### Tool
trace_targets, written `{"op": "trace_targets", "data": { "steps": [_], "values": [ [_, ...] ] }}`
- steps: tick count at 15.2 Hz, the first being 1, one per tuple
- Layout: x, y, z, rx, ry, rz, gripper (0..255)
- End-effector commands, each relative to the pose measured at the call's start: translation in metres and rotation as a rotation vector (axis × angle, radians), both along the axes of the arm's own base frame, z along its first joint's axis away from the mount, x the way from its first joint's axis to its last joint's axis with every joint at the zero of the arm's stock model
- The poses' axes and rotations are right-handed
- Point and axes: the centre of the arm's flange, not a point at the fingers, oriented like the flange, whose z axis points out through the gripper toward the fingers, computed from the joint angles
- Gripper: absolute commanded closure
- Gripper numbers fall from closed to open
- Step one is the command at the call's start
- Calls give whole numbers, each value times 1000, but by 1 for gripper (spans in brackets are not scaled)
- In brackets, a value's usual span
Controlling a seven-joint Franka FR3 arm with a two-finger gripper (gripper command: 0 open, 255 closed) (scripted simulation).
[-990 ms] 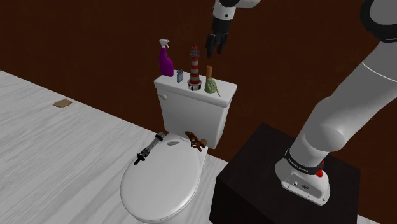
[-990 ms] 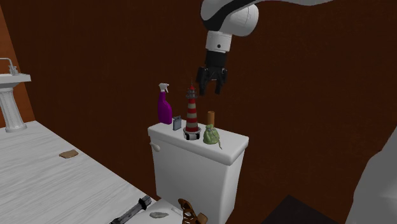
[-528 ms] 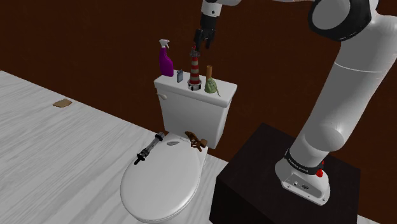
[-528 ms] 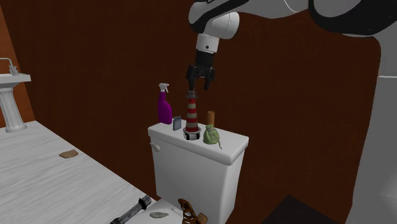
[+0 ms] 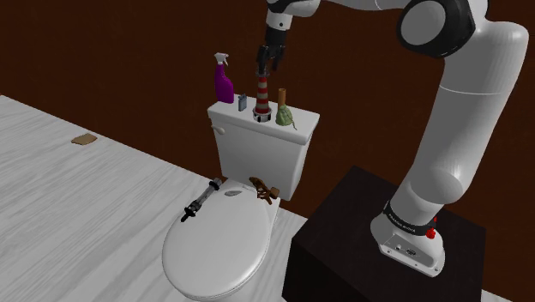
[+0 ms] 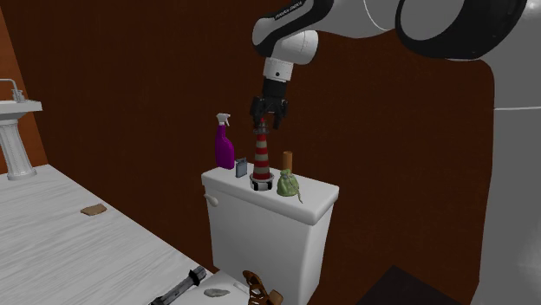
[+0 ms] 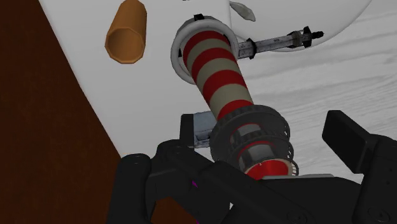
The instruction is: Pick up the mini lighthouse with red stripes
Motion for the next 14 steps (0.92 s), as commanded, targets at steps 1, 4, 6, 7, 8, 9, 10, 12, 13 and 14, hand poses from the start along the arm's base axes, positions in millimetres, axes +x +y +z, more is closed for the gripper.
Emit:
{"op": "trace_targets", "data": {
  "steps": [1,4,6,7,8,9,10,12,13,14],
  "values": [
    [0,0,-13,0,0,0,0],
    [0,0,-14,0,0,0,255],
    [0,0,-14,0,0,0,255],
    [0,0,-14,0,0,0,255],
    [0,0,-14,0,0,0,255],
    [0,0,-14,0,0,0,255],
    [0,0,-14,0,0,0,255],
    [0,0,-14,0,0,0,255],
    [0,0,-13,0,0,0,255],
    [0,0,-8,0,0,0,255]
  ]
}}
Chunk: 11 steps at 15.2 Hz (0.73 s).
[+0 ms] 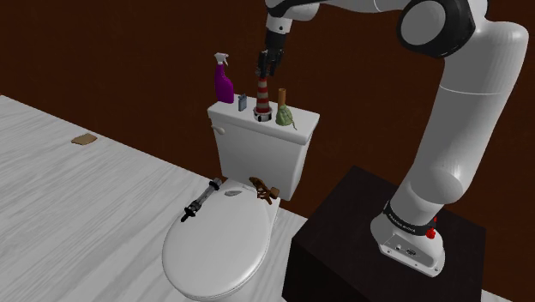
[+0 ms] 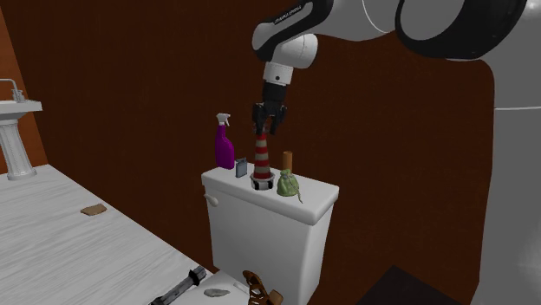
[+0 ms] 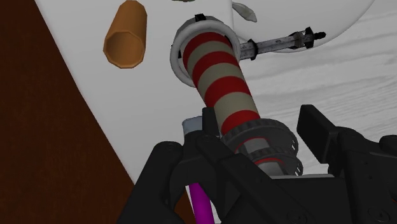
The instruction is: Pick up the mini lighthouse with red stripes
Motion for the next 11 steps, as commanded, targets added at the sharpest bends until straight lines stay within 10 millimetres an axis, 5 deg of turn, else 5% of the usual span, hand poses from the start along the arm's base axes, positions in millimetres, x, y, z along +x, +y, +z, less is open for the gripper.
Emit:
{"op": "trace_targets", "data": {
  "steps": [1,11],
  "values": [
    [0,0,8,0,0,0,255],
    [0,0,61,0,0,0,255]
  ]
}}
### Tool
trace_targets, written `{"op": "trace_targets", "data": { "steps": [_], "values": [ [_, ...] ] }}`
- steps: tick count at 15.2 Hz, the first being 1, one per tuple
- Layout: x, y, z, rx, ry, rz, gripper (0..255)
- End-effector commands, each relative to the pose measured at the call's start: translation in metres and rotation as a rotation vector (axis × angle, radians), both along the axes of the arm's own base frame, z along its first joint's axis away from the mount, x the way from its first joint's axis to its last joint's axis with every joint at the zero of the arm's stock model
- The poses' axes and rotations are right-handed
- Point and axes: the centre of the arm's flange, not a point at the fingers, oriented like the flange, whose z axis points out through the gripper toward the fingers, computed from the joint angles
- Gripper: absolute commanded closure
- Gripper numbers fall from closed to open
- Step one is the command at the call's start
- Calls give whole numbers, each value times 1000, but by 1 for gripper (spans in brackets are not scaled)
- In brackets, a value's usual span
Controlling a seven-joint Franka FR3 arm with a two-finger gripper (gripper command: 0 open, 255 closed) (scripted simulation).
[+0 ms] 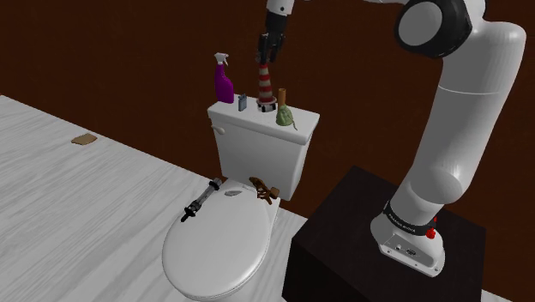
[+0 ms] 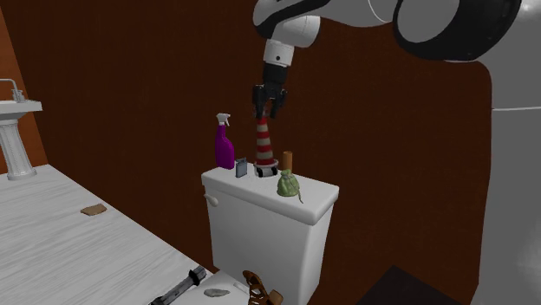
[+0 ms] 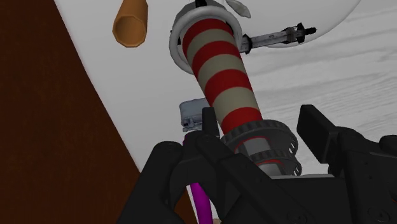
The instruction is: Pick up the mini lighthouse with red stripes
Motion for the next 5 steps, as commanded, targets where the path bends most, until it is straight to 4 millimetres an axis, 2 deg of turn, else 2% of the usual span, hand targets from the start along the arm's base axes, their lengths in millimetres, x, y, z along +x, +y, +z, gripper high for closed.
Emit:
{"op": "trace_targets", "data": {
  "steps": [1,3,5],
  "values": [
    [1,1,11,0,-1,0,255],
    [1,1,21,0,-1,0,255],
    [1,1,22,0,-1,0,255]
  ]
}}
